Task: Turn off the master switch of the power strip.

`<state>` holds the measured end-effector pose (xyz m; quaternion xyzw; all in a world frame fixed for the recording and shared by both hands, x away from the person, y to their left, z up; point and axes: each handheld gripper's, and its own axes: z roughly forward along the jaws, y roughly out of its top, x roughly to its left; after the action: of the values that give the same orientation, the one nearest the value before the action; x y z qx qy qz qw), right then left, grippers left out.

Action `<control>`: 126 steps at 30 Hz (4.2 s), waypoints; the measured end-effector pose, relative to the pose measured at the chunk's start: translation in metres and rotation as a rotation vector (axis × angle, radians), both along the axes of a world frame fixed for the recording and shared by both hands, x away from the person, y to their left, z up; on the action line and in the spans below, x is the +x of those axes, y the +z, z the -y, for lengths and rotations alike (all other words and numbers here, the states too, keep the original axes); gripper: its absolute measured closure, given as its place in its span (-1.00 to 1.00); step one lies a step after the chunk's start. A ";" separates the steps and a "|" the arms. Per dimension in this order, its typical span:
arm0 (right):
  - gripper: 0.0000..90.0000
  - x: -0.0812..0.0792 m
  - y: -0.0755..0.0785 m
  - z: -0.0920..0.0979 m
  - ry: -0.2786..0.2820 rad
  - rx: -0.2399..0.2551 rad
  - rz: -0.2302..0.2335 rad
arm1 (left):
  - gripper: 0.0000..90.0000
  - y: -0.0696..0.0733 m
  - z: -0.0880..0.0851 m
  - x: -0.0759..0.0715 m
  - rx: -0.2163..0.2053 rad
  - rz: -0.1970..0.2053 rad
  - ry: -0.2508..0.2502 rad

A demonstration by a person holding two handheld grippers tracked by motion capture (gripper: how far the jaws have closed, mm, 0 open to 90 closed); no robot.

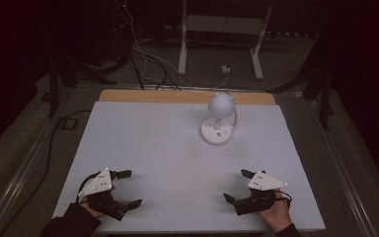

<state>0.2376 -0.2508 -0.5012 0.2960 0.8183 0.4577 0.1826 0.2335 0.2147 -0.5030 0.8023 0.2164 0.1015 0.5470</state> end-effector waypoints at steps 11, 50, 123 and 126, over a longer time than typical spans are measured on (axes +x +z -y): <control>-1.00 0.000 0.010 -0.007 0.025 0.033 -0.021 | -0.99 0.000 0.000 0.000 -0.001 -0.001 0.004; -0.98 0.026 0.052 -0.019 -0.030 0.079 0.066 | -0.99 0.000 0.000 0.000 -0.011 -0.003 0.002; -1.00 0.127 0.044 -0.021 -0.280 0.065 -0.012 | -0.99 0.000 0.000 0.000 -0.012 0.001 0.001; -1.00 0.130 0.043 -0.020 -0.290 0.061 -0.014 | -0.99 0.001 0.000 0.000 -0.015 0.001 0.002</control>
<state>0.3675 -0.2306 -0.4585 0.4197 0.7540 0.4489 0.2319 0.2332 0.2152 -0.5024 0.7978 0.2175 0.1009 0.5532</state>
